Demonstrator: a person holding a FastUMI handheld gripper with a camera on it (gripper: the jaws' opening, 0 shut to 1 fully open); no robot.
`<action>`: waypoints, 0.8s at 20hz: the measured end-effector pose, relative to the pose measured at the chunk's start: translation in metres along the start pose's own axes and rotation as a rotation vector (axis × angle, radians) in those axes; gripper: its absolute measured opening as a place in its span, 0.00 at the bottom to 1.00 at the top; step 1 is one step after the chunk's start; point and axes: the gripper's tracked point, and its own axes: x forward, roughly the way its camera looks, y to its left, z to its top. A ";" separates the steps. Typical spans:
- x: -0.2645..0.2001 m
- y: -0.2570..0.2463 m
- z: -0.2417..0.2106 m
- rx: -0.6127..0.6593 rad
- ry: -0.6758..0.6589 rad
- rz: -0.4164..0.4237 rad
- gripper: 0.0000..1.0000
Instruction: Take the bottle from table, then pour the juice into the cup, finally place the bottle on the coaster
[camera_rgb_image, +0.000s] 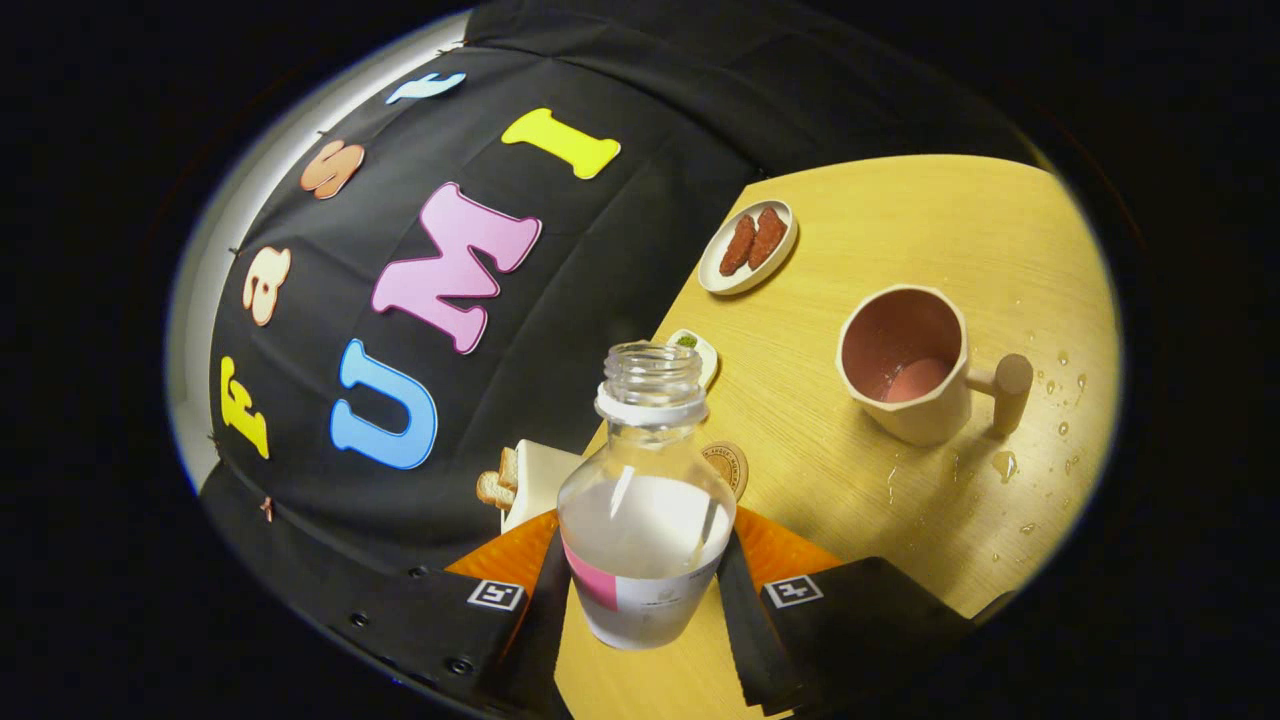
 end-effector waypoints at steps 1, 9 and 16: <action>0.000 -0.003 0.004 0.028 0.009 -0.004 0.72; 0.013 -0.029 0.020 0.278 0.002 -0.043 0.72; 0.027 -0.045 0.021 0.456 0.014 -0.096 0.72</action>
